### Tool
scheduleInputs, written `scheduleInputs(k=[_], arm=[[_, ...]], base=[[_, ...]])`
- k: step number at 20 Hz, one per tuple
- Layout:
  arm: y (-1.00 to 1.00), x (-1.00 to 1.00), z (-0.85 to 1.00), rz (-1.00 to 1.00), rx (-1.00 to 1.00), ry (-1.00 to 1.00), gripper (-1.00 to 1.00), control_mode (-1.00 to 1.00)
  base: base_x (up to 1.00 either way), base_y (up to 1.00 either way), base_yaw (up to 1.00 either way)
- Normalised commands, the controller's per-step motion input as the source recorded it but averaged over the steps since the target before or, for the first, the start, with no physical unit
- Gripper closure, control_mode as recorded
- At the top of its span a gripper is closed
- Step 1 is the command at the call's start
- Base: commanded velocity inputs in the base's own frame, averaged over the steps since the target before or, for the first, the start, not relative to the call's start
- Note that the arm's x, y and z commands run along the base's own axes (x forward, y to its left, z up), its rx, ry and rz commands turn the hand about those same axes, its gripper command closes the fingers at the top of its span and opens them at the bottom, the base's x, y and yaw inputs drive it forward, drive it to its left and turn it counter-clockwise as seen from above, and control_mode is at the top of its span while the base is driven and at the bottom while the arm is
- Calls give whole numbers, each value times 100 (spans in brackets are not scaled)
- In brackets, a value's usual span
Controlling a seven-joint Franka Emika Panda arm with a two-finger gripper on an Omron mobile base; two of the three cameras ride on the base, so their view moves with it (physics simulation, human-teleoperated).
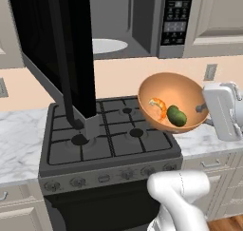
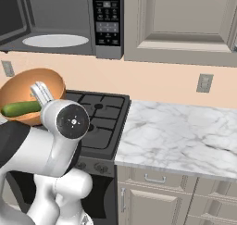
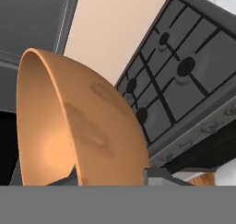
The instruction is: The microwave is finished heating the shrimp and cucumber. Take the bowl containing the food and place it on the dining counter.
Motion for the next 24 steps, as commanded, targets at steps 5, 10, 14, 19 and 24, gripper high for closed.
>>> scheduleInputs(k=[5, 10, 14, 19, 24], arm=[[-8, -9, 0, 0, 1, 0, 100, 100], [0, 0, 0, 0, 0, 0, 100, 100], [0, 0, 0, 0, 0, 0, 100, 100], [0, 0, 0, 0, 0, 0, 100, 100], [0, 0, 0, 0, 0, 0, 100, 100]], base=[[-42, -39, 4], [-83, -70, 37], [-51, -34, 78], [-2, -7, 99], [-19, 0, 100]])
